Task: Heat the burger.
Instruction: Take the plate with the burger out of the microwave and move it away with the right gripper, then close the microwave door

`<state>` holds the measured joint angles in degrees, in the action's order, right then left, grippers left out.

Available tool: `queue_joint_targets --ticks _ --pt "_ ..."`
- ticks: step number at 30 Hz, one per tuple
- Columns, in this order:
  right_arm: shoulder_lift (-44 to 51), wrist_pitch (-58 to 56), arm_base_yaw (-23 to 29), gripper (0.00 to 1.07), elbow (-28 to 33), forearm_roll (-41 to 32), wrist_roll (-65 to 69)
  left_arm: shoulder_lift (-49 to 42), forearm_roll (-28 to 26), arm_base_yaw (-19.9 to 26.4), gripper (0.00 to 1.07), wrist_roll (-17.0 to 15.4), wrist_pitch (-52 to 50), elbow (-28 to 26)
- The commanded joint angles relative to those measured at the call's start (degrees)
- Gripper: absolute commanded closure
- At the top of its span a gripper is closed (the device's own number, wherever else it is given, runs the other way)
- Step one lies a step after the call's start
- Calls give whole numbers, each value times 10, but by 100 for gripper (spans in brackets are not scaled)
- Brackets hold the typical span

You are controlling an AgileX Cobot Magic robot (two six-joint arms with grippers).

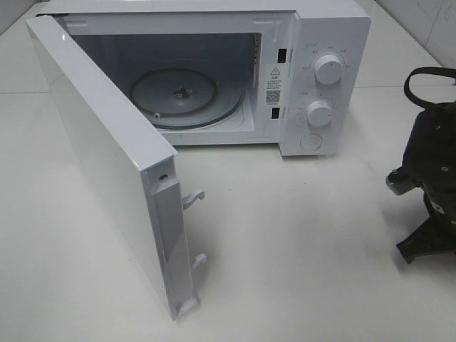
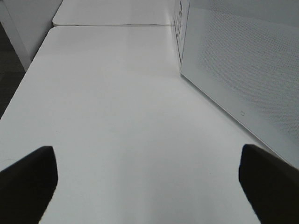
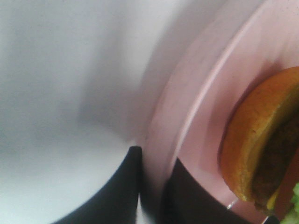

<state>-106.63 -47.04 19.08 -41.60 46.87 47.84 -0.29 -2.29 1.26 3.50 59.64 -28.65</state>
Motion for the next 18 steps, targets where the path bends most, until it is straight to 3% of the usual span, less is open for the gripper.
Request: queue_joint_targets --ticks 1,5,12,18 --pt "0 -25 -1 96 -2 16 -3 -12 -2 1 9 0 -2 1" --pt "0 -26 -1 88 -2 7 -15 -12 -2 1 9 0 -2 1" --pt "9 -45 1 62 -2 -52 -53 -12 -2 1 9 0 -2 1" --pt "74 -38 1 58 -2 -95 -101 -12 -2 1 9 0 -2 1"
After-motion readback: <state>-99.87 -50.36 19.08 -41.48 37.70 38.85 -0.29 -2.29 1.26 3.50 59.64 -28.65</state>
